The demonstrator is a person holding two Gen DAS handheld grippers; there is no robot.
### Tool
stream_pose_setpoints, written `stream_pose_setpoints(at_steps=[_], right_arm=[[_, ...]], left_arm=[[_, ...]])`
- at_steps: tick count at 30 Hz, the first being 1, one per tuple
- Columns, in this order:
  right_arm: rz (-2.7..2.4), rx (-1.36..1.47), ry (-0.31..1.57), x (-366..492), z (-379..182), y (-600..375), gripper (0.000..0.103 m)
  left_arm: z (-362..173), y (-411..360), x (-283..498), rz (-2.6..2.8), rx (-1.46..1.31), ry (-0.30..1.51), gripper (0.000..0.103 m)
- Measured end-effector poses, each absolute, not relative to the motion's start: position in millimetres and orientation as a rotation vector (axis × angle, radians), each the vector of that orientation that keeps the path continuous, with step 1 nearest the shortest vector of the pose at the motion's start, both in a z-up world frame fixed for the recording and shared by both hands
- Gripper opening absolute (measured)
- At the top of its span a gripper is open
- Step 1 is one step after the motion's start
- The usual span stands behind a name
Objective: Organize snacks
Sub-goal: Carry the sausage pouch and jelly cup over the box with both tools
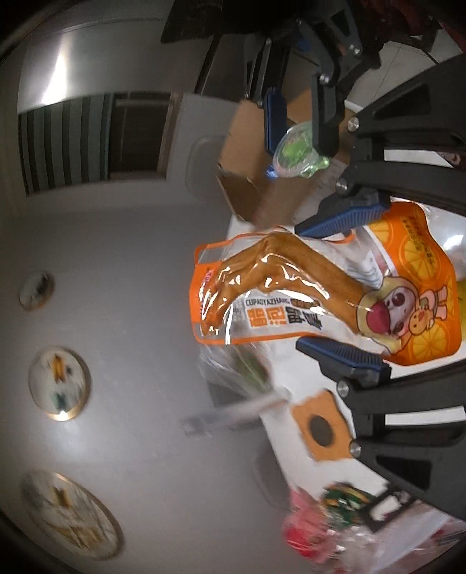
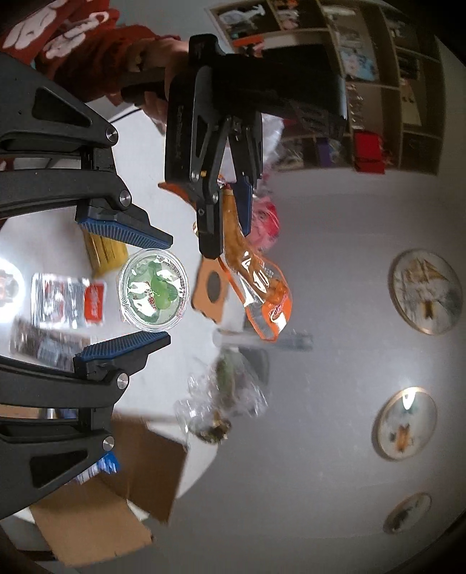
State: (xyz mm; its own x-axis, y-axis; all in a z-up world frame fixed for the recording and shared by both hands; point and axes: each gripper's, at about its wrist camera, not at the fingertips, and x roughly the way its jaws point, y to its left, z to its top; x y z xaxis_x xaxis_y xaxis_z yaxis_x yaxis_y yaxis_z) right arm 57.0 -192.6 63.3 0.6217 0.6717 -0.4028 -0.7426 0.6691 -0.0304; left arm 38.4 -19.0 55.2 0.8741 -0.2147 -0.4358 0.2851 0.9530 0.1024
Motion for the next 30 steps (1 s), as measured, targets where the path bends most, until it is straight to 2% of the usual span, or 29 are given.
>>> stream_pose_setpoints(at_steps=[6,11,19,30], right_arm=[[0.682,-0.149,0.394,79.4,74.1,-247.8,0.043],[0.613,-0.132,0.443,100.1,62.2,-283.4,0.043],[0.608,-0.190,0.529,122.0,22.1,-295.3,0.043],[0.598,-0.300,0.543,139.6,9.5,-278.1,0.043]], left_arm=[[79.8,-78.5,66.8,-0.398,0.215,0.433,0.053],[81.7,-128.8,97.0,-0.489,0.248,0.473,0.053],[49.5,-190.2,144.4,-0.582,0.303,0.620,0.053],[19.5,-211.6,192.0,-0.579,0.355,0.772,0.053]])
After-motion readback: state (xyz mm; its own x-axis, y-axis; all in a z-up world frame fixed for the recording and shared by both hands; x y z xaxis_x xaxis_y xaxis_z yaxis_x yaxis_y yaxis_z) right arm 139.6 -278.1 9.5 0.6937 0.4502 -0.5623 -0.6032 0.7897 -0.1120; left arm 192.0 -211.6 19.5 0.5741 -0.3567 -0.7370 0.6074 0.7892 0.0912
